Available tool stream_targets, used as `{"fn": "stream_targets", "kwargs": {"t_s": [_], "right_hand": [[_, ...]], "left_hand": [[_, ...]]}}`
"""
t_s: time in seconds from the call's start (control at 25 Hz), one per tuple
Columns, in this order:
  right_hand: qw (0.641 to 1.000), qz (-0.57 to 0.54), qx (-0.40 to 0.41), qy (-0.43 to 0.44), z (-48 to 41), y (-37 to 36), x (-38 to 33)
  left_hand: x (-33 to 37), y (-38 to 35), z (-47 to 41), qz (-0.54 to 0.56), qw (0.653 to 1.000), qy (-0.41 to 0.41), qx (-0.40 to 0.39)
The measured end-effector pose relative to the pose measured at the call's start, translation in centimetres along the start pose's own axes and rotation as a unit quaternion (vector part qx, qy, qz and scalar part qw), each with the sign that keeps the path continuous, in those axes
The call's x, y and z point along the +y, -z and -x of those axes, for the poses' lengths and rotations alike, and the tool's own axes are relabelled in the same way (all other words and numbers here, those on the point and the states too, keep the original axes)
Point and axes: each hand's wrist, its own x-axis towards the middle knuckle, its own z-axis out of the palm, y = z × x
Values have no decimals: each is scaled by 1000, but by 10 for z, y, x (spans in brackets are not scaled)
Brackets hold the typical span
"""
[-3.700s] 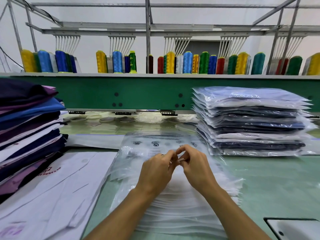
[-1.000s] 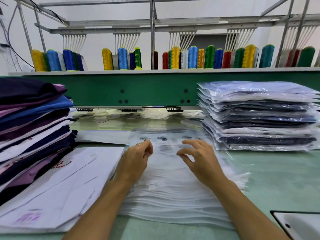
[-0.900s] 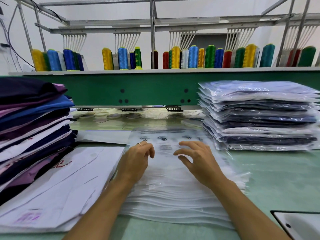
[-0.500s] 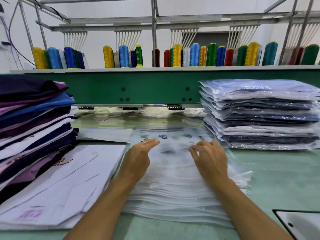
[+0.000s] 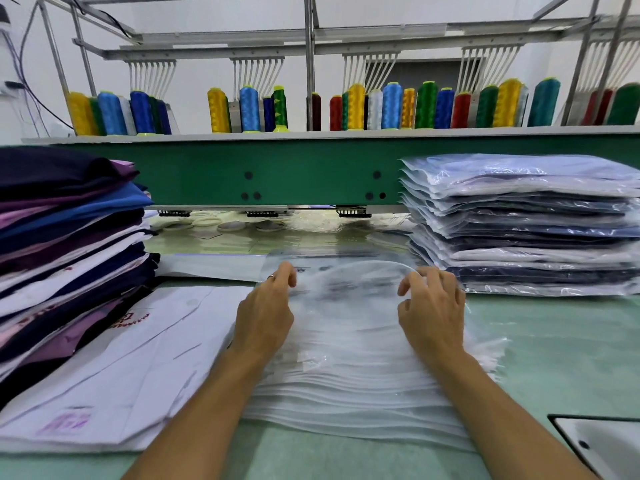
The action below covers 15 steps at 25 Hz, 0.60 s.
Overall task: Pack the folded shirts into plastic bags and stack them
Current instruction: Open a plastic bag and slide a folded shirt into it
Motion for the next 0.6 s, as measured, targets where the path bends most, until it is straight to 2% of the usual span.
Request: {"fn": "stream_targets", "kwargs": {"t_s": [0.08,0.16,0.24,0.36,0.44,0.6], "right_hand": [[1000,1,-3,20,0,2,-4],[998,-7,-39,47,1,3,-8],[989,-29,-118,86,5,-1,-10],[966,-3,-232,111,9,-7,-9],[967,5,-237,93,9,-10,-9],[976,40,-193,88,8,-12,-7]], "left_hand": [[-2,-5,1,1,999,21,-32],[-2,-11,5,4,997,21,-74],[-1,-17,9,14,993,8,-117],[-3,-21,9,14,990,9,-143],[-4,-22,9,8,988,17,-152],[-2,-20,13,31,987,28,-156]]}}
